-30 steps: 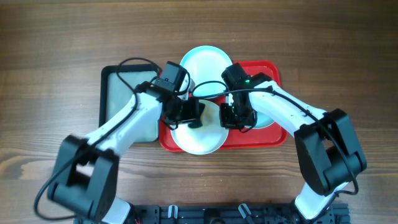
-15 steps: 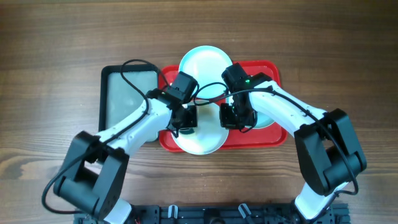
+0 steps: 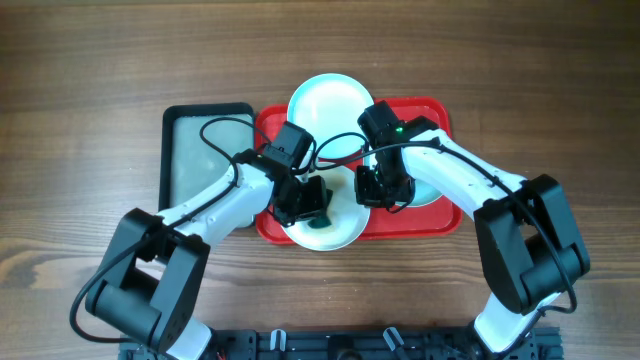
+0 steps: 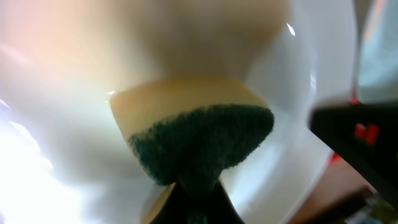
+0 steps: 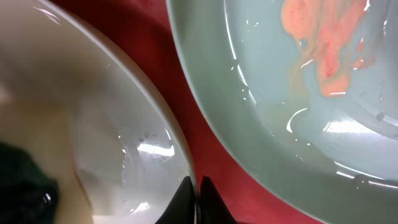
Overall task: Clean dirty plates on tray and stack at the side
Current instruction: 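Scrub the white plate with the sponge while the right gripper holds it, then withdraw the left gripper with the sponge over the black tray, then carry the white plate with the right gripper to the table's right side, then move the right gripper to the left light-blue plate's rim and grip it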
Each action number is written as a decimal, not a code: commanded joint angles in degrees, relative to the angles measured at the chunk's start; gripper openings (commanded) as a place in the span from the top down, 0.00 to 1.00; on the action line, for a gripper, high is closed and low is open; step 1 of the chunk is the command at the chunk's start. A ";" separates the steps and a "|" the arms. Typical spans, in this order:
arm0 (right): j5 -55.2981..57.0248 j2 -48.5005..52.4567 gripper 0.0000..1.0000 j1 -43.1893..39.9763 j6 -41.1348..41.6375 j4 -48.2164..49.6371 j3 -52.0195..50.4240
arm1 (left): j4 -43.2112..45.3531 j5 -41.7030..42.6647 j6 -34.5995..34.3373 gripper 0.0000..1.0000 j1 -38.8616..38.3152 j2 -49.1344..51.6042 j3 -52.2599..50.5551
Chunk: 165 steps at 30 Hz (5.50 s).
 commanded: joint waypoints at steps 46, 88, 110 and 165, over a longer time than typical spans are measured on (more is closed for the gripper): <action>36.02 7.17 0.96 21.00 -10.67 34.84 23.85 | -20.31 -24.72 8.94 0.96 35.26 -23.85 2.14; 3.06 5.68 0.96 9.66 -4.66 46.12 23.87 | -19.06 -24.70 8.94 0.96 35.26 -22.62 2.12; 17.57 2.14 0.96 -47.74 -0.02 8.13 12.48 | -10.99 -22.18 12.44 0.96 35.23 -20.39 2.12; -7.39 16.85 0.91 -7.74 -16.55 3.89 21.75 | -4.90 -9.73 22.45 0.96 32.50 -20.24 1.05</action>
